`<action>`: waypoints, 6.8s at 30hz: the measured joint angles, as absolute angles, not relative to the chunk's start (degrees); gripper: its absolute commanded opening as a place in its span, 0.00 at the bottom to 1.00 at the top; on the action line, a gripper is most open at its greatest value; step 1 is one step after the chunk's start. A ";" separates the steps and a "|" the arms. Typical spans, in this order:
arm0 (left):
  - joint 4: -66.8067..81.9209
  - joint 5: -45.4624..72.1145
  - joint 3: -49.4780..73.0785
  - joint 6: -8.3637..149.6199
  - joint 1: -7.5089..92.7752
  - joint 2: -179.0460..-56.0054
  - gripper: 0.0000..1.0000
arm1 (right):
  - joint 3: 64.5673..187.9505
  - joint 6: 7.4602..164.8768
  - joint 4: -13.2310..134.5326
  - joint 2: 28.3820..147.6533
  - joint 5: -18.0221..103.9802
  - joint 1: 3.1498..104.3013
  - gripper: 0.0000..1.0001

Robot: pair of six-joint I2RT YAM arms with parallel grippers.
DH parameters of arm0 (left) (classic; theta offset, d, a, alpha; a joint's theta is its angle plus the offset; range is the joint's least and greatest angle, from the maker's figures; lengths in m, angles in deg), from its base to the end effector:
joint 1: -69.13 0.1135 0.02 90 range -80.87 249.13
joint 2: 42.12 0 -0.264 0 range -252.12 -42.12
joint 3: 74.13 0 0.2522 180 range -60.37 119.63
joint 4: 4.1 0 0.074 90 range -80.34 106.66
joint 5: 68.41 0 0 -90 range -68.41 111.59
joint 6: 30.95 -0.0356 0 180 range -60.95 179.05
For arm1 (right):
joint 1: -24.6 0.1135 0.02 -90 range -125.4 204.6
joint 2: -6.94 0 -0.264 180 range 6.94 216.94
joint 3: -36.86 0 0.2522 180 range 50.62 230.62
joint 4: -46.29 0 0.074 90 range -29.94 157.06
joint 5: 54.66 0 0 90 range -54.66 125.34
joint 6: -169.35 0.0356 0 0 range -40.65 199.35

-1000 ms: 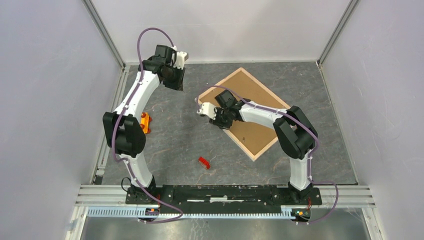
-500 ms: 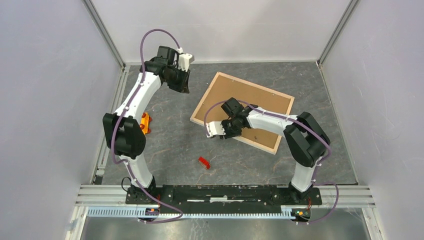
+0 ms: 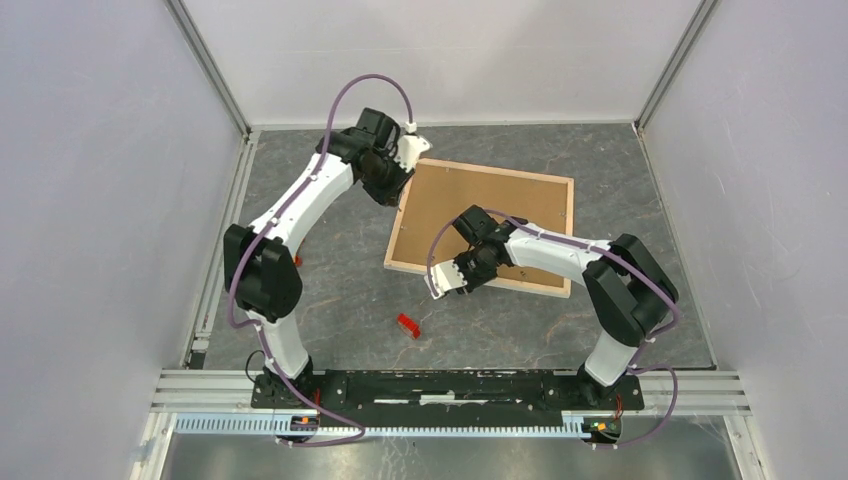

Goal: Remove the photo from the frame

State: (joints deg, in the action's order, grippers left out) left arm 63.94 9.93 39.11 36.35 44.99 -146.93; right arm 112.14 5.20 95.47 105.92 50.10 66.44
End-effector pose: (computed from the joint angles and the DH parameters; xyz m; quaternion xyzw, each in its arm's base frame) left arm 0.3548 -0.1669 0.3118 0.4060 0.8704 -0.1013 0.2595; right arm 0.2354 0.2229 0.1693 -0.8417 0.5035 0.0809 0.1771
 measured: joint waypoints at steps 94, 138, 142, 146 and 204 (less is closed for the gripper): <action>53.41 4.48 28.67 60.00 42.11 -152.20 0.02 | 108.56 11.37 90.88 103.51 49.86 66.38 0.31; 51.72 2.36 22.94 48.92 48.29 -148.27 0.02 | 113.50 59.76 89.35 102.68 55.59 18.62 0.92; 51.07 2.04 22.98 48.94 47.79 -148.51 0.02 | 113.50 61.20 89.25 104.52 53.62 16.85 0.89; 50.85 1.91 23.24 48.96 47.75 -148.90 0.02 | 113.50 62.27 89.22 106.00 52.62 16.22 0.87; 51.29 1.56 28.21 49.99 48.03 -147.70 0.02 | 126.02 54.29 95.04 117.87 54.67 16.37 0.23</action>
